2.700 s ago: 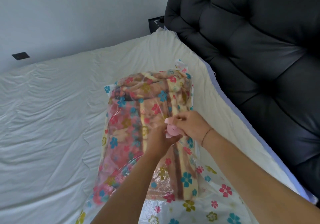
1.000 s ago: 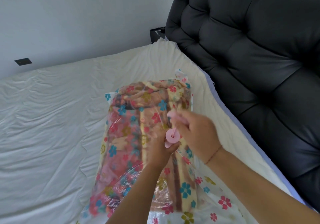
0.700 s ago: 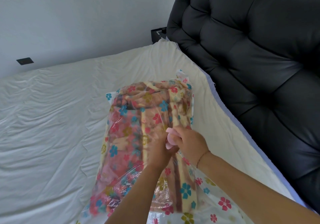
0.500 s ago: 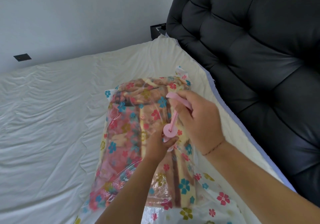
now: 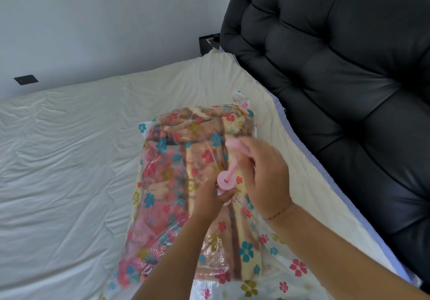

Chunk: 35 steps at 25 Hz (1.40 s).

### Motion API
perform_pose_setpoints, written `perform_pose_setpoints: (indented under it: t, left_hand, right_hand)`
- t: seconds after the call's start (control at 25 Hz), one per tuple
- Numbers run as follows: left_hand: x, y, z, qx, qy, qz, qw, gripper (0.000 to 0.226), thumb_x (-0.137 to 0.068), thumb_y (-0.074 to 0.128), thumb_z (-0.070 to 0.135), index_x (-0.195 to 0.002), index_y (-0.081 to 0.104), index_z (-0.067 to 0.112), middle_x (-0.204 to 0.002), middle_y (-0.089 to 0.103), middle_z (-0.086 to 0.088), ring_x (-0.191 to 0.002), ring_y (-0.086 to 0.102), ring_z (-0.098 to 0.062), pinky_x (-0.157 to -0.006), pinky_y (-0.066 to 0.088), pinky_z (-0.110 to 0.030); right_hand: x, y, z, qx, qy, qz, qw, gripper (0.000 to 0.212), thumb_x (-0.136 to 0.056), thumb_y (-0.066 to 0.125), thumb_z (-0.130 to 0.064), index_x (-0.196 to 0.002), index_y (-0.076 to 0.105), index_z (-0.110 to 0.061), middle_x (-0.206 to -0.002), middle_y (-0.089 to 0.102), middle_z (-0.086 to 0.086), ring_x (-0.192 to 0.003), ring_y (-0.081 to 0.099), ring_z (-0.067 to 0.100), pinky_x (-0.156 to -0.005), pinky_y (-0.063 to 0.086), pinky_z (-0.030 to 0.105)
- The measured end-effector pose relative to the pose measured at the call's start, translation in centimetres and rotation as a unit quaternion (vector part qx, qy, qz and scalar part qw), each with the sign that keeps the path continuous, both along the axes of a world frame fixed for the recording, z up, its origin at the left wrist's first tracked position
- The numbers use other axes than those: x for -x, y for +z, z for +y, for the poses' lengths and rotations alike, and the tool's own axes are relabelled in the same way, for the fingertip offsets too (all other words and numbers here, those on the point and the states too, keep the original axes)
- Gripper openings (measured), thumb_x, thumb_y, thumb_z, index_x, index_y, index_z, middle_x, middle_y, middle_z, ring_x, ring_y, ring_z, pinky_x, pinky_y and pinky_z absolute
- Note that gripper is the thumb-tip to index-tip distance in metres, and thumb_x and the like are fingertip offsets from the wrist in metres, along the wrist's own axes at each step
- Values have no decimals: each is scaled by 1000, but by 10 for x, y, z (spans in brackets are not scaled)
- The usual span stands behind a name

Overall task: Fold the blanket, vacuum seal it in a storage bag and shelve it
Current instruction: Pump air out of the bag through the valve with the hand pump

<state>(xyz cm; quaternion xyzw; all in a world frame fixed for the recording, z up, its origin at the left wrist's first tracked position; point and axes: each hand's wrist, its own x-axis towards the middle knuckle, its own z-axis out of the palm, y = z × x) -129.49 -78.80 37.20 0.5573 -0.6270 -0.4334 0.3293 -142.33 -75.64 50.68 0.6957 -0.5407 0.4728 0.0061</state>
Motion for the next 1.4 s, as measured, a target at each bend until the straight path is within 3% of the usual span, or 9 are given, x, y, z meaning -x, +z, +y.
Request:
perform_pose_setpoints:
  t: [0.12,0.36,0.56,0.76,0.96,1.16,1.24,1.32,1.4]
  left_hand:
    - [6,3,5,28,-14,-16,999,34,-78,76,23,-108,62,30,-94,70,14,-86,64,-2,-76,52,-25]
    - [0,0,-8,-4,-5,-6,1000,47,-72,74,43,-116,61,31,-104,70,13,-99,64,-7,-88,53,-36]
    - [7,4,-1,28,-11,-36,999,32,-77,75,28,-107,63,28,-95,70,10,-89,65,-9,-81,53,-40]
    - [1,-1,-10,-4,1,0,1000,42,-73,77,39,-112,61,35,-104,70,13,-99,64,-9,-90,52,-39]
    - [5,0,-4,17,-7,-11,1000,44,-67,69,48,-105,63,28,-95,71,11,-90,65,-7,-82,53,-41]
    - [0,4,-14,-3,-13,3,1000,40,-76,78,33,-111,59,38,-106,69,13,-102,63,-9,-94,50,-37]
    - [3,5,-9,-2,-13,-4,1000,38,-74,78,34,-104,58,45,-102,69,14,-99,63,-8,-92,51,-38]
    - [6,4,-5,14,-13,-24,1000,36,-68,71,46,-103,62,38,-97,70,12,-92,64,-9,-85,52,-41]
    - [7,3,-5,22,-12,-13,1000,39,-69,71,46,-105,63,33,-97,70,12,-91,65,-9,-84,53,-40]
  right_hand:
    - [0,-42,-2,-284,25,118,951,36,-100,35,-40,-122,60,-25,-98,68,0,-90,63,25,-73,44,29]
    - [9,20,-13,22,36,-45,998,29,-97,47,-36,-109,68,-22,-86,67,-14,-71,62,7,-63,50,21]
    - [6,-40,-10,-323,69,114,937,29,-98,45,-27,-122,62,-27,-99,68,-3,-91,62,17,-76,43,25]
    - [18,16,-26,-10,37,7,999,31,-98,44,-35,-111,68,-22,-71,58,-18,-61,49,-5,-61,42,13]
    - [7,-35,-17,-339,86,122,929,30,-98,43,-30,-123,61,-29,-101,69,-1,-95,63,22,-82,44,29]
    - [18,24,-31,-30,60,-43,997,27,-97,49,-32,-111,69,-20,-77,63,-17,-60,56,2,-63,45,19]
    - [15,-2,-25,-89,44,-9,995,25,-98,48,-25,-111,68,-18,-79,66,-9,-61,52,7,-70,50,34]
    - [6,-35,-16,-313,49,97,944,26,-98,46,-22,-116,65,-22,-90,69,-2,-69,43,8,-92,43,43]
    - [10,-28,-17,-310,61,94,944,27,-98,46,-27,-116,65,-28,-86,70,-5,-72,44,8,-96,39,42]
